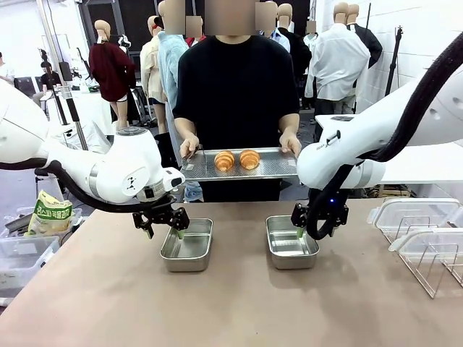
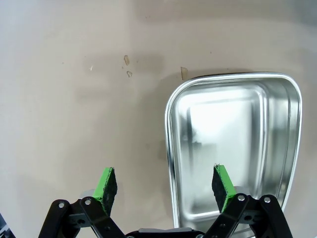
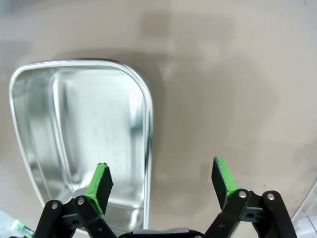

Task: Place the bread in airtight containers.
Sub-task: Lift both Airtight Container.

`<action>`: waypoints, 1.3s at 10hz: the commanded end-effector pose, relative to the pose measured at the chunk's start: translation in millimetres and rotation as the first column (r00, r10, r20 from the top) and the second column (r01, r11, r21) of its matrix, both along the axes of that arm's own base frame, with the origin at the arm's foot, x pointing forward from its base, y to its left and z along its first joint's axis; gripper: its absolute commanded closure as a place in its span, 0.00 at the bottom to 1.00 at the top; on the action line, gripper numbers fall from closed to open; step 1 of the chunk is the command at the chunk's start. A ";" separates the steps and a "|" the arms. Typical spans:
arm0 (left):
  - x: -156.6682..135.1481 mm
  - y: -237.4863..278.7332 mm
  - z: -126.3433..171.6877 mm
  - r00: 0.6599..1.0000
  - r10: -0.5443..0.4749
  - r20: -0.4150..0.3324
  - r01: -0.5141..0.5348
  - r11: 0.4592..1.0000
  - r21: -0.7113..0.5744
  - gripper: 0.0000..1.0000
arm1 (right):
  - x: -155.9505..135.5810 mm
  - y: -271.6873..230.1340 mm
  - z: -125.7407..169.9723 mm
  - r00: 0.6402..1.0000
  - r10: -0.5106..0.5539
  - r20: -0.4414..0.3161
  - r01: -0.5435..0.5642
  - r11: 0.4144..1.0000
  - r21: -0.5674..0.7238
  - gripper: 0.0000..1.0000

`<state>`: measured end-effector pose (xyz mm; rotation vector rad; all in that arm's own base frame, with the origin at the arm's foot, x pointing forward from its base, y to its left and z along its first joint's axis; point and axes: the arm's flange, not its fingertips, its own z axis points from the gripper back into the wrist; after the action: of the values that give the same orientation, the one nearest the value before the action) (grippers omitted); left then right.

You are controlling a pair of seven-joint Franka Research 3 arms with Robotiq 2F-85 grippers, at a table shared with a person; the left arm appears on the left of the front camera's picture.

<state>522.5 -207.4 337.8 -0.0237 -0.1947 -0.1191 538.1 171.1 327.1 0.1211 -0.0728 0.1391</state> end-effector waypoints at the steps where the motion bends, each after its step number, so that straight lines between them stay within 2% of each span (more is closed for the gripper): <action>1: 7.6 -6.6 -3.5 0.999 0.032 0.020 -0.033 0.999 0.024 0.00 | 11.0 13.2 -1.8 1.000 0.005 -0.024 -0.006 0.999 -0.040 0.00; 6: 14.1 -8.2 -16.2 0.999 0.044 0.001 -0.044 0.998 0.053 0.00 | 14.4 17.2 -13.1 0.998 0.032 -0.048 -0.034 0.999 -0.039 0.00; 8: 14.3 -8.2 -16.6 1.000 0.017 0.008 -0.017 0.999 0.040 0.00 | 14.8 16.6 -13.2 0.997 0.035 -0.061 -0.038 0.998 -0.045 0.00; 9: 12.6 -7.3 -15.7 1.000 0.008 0.010 -0.009 0.999 0.053 0.03 | 14.5 15.7 -13.2 0.998 0.042 -0.051 -0.045 0.998 -0.052 0.00; 10: 12.1 -6.8 -13.6 1.000 -0.002 0.028 0.000 0.998 0.059 0.22 | 14.3 15.1 -12.6 0.998 0.056 -0.033 -0.058 0.996 -0.062 0.06; 13: 12.4 -4.8 -15.2 1.000 0.006 0.018 -0.007 0.998 0.066 0.77 | 13.8 12.8 -15.7 0.997 0.046 -0.055 -0.050 0.996 -0.067 0.56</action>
<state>533.5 -210.4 324.2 0.0092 -0.1925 -0.1241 548.0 183.7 312.9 0.0858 -0.0251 0.1928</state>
